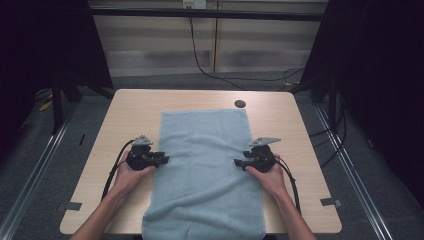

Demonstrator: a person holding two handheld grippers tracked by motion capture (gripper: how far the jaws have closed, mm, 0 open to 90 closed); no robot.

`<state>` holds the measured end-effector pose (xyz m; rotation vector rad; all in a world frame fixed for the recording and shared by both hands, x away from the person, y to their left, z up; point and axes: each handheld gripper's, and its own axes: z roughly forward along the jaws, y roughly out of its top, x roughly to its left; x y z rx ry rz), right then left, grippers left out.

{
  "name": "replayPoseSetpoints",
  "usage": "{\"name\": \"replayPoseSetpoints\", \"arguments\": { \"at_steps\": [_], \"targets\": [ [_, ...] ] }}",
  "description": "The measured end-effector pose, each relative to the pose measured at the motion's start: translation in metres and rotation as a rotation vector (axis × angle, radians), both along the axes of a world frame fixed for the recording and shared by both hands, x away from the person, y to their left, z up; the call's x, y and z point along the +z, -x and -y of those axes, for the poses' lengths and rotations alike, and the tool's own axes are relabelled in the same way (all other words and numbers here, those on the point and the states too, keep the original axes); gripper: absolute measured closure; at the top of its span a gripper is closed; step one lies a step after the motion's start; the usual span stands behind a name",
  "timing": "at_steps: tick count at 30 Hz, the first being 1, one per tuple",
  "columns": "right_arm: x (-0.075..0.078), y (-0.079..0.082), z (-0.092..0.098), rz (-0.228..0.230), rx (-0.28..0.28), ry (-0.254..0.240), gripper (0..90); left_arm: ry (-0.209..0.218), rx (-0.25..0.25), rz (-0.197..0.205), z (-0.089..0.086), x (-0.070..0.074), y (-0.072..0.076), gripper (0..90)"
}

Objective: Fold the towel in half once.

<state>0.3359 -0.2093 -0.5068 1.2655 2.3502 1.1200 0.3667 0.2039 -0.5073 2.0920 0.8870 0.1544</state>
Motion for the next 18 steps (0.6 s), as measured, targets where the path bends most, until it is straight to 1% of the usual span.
{"name": "replayPoseSetpoints", "arguments": {
  "at_steps": [1, 2, 3, 4, 5, 6, 7, 8, 9, 10, 11, 12, 13, 14, 15, 16, 17, 18],
  "targets": [
    [0.0, 0.005, -0.001, -0.002, 0.008, 0.004, 44.1, 0.0, 0.0, 0.0, 0.0, 0.0, 0.0, 66.3],
    [0.001, 0.01, -0.001, -0.001, 0.02, 0.009, 44.2, 0.006, -0.016, -0.011, 0.0, 0.0, 0.011, 66.1],
    [0.001, 0.016, -0.002, -0.003, 0.028, 0.003, 44.2, 0.006, -0.016, -0.011, 0.0, 0.0, 0.011, 66.0],
    [0.001, 0.022, -0.002, -0.003, 0.038, 0.004, 44.3, -0.007, -0.03, 0.001, 0.0, 0.001, 0.024, 66.0],
    [0.001, 0.028, -0.003, -0.003, 0.048, 0.004, 44.3, -0.006, -0.037, -0.005, 0.0, 0.002, 0.031, 65.9],
    [0.001, 0.028, -0.003, -0.003, 0.048, 0.004, 44.3, -0.006, -0.037, -0.005, 0.0, 0.002, 0.031, 65.7],
    [0.002, 0.041, -0.006, 0.002, 0.074, 0.023, 44.3, -0.006, -0.053, -0.009, 0.0, 0.002, 0.038, 65.1],
    [0.003, 0.047, -0.007, -0.005, 0.082, 0.026, 44.3, -0.008, -0.081, -0.014, 0.0, 0.003, 0.053, 64.8],
    [0.003, 0.053, -0.007, -0.003, 0.091, 0.022, 44.4, -0.008, -0.081, -0.014, 0.0, 0.003, 0.053, 64.3],
    [0.004, 0.061, -0.008, -0.006, 0.1, 0.025, 44.4, -0.013, -0.108, -0.015, -0.001, 0.004, 0.069, 64.2],
    [0.004, 0.061, -0.008, -0.006, 0.1, 0.025, 44.4, -0.013, -0.108, -0.015, -0.001, 0.004, 0.069, 64.2],
    [0.004, 0.072, -0.008, -0.01, 0.108, 0.019, 44.4, -0.011, -0.11, -0.02, -0.001, 0.005, 0.074, 63.7],
    [0.004, 0.08, -0.008, -0.011, 0.115, 0.021, 44.5, -0.001, -0.125, -0.038, -0.004, 0.005, 0.087, 63.4],
    [0.005, 0.085, -0.008, -0.013, 0.123, 0.02, 44.6, -0.001, -0.125, -0.038, -0.004, 0.005, 0.087, 63.4],
    [0.006, 0.093, -0.008, -0.016, 0.126, 0.021, 44.6, -0.003, -0.129, -0.034, -0.006, 0.005, 0.095, 63.3],
    [0.006, 0.098, -0.007, -0.014, 0.133, 0.021, 44.6, 0.004, -0.144, -0.042, -0.009, 0.006, 0.107, 63.3],
    [0.006, 0.098, -0.007, -0.014, 0.133, 0.021, 44.6, 0.004, -0.144, -0.042, -0.009, 0.006, 0.107, 63.3],
    [0.007, 0.115, -0.006, -0.021, 0.142, 0.025, 45.0, 0.002, -0.155, -0.053, -0.011, 0.007, 0.116, 62.8]
  ]
}}
